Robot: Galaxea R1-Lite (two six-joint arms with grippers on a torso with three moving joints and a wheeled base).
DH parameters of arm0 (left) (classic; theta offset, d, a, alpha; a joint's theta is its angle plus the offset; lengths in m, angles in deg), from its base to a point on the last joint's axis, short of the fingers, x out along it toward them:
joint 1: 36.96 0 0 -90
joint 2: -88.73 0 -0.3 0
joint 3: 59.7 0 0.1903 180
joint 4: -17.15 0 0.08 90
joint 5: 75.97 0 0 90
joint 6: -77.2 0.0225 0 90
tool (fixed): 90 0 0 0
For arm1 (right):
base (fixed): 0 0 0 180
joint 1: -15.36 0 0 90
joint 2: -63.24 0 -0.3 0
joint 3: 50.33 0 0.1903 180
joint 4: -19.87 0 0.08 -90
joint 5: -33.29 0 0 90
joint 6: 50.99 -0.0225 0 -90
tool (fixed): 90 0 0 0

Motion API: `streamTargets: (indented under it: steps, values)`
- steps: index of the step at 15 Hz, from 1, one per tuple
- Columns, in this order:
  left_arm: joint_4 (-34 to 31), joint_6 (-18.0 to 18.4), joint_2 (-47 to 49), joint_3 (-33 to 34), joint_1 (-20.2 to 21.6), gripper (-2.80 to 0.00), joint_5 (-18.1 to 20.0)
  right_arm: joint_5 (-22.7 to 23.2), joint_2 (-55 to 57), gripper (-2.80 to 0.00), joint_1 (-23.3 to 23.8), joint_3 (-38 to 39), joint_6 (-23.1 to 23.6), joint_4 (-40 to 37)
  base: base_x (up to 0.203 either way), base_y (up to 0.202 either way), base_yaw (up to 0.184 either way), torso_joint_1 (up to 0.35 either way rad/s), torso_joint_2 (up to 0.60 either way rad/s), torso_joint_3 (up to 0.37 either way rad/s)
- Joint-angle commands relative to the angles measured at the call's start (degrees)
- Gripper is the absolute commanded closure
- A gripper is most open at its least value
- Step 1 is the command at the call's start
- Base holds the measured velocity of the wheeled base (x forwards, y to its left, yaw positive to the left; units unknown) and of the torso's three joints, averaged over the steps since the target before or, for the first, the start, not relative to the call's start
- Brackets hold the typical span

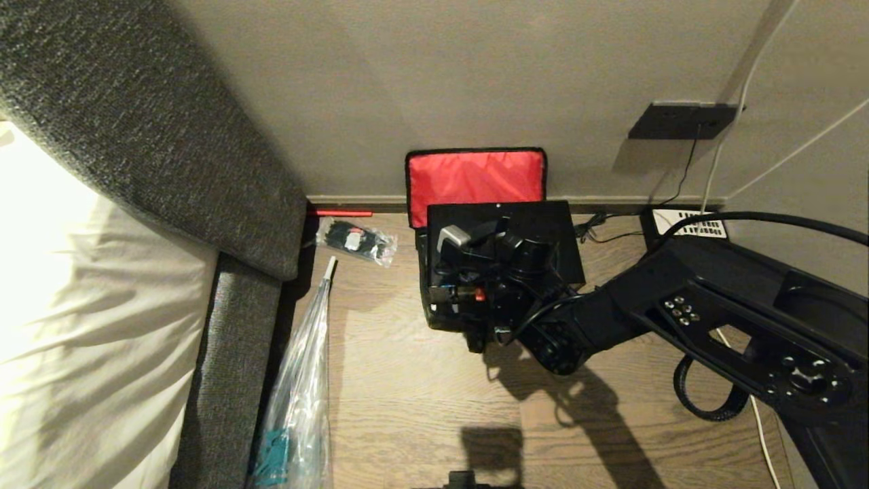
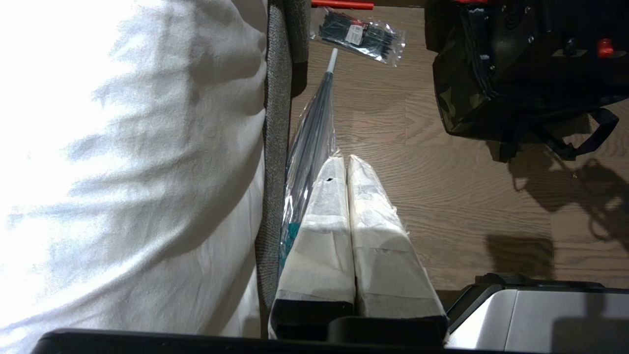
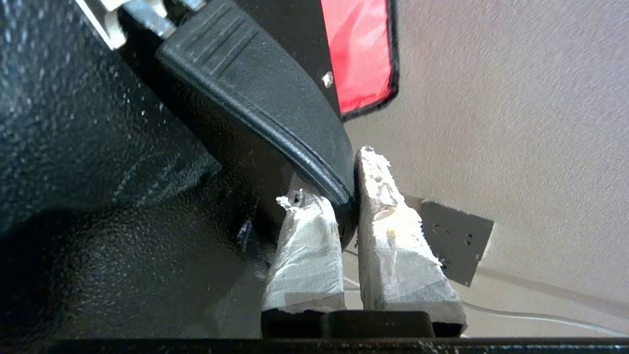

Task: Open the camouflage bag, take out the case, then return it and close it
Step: Place the black box back

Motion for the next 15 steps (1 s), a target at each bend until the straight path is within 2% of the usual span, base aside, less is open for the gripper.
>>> streamTargets:
  steps: [1,9,15]
  values:
    - [0.0,0.0,0.0,0.0,0.0,0.0,0.0,-0.2,1.2,0.0,0.0,-1.0,0.4,0.6,0.0,0.0,0.0,0.0,0.0,0.0]
    - [0.0,0.0,0.0,0.0,0.0,0.0,0.0,-0.2,3.0,0.0,0.0,-1.9,0.3,1.1,0.0,0.0,0.0,0.0,0.0,0.0]
    - [0.0,0.0,0.0,0.0,0.0,0.0,0.0,-0.2,-0.2,0.0,0.4,-1.8,0.6,0.4,0.0,0.0,0.0,0.0,0.0,0.0]
